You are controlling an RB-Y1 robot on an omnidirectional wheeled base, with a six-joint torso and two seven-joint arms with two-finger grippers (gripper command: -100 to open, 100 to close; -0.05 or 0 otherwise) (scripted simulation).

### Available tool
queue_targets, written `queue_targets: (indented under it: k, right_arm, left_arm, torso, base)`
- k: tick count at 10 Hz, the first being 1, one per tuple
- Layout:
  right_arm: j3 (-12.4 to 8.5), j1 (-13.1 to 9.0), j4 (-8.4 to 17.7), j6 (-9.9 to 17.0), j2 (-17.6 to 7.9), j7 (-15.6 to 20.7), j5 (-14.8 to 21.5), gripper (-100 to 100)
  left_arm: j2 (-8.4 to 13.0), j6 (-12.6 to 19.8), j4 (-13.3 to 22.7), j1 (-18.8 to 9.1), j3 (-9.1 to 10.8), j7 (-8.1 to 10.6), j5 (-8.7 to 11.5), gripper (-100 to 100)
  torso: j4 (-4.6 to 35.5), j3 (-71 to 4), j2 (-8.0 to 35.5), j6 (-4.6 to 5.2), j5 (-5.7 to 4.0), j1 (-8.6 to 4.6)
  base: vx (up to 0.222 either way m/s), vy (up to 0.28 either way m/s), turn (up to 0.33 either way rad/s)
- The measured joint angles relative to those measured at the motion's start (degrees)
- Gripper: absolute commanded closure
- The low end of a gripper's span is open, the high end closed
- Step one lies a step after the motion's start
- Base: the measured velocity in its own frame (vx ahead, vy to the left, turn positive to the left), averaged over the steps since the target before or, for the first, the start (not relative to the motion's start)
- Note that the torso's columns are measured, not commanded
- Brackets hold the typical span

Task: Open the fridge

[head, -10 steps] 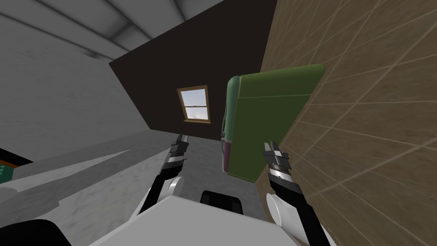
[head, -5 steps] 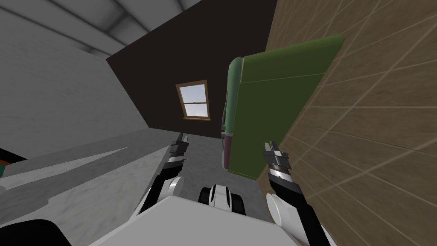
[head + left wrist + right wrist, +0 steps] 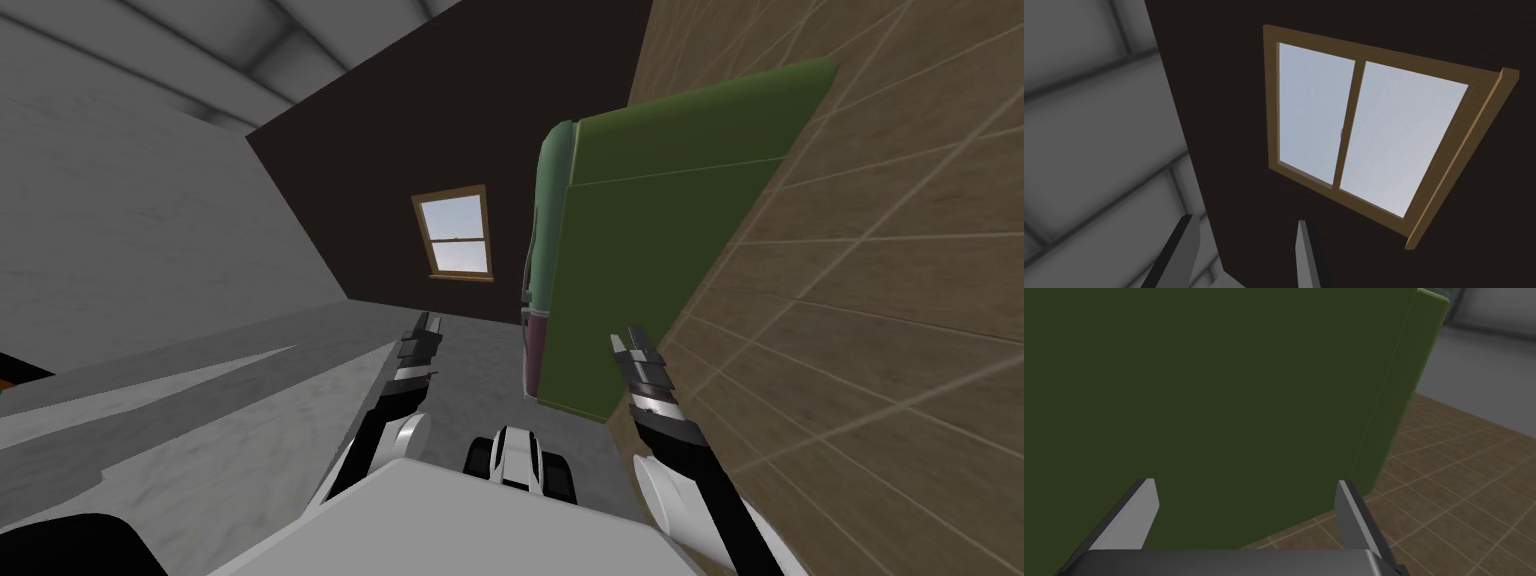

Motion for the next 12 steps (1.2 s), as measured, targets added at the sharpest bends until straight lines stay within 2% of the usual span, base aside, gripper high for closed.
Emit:
queue_targets:
  k: [6, 12]
  right_arm:
    - [-1.5, -2.0, 2.3, 1.3, -5.5, 8.8, 9.1, -100]
    - [-2.6, -3.8, 3.9, 2.6, -7.8, 17.1, 17.4, -100]
  left_arm:
    - [0.0, 0.0, 0.0, 0.0, 0.00, 0.00, 0.0, 0]
    - [0.0, 0.0, 0.0, 0.0, 0.00, 0.00, 0.0, 0]
  torso:
    - [0.0, 0.0, 0.0, 0.00, -0.02, -0.08]
    - [0.0, 0.0, 0.1, 0.00, -0.04, -0.14]
  base:
    - [0.049, 0.092, -0.006]
    - [0.043, 0.086, -0.006]
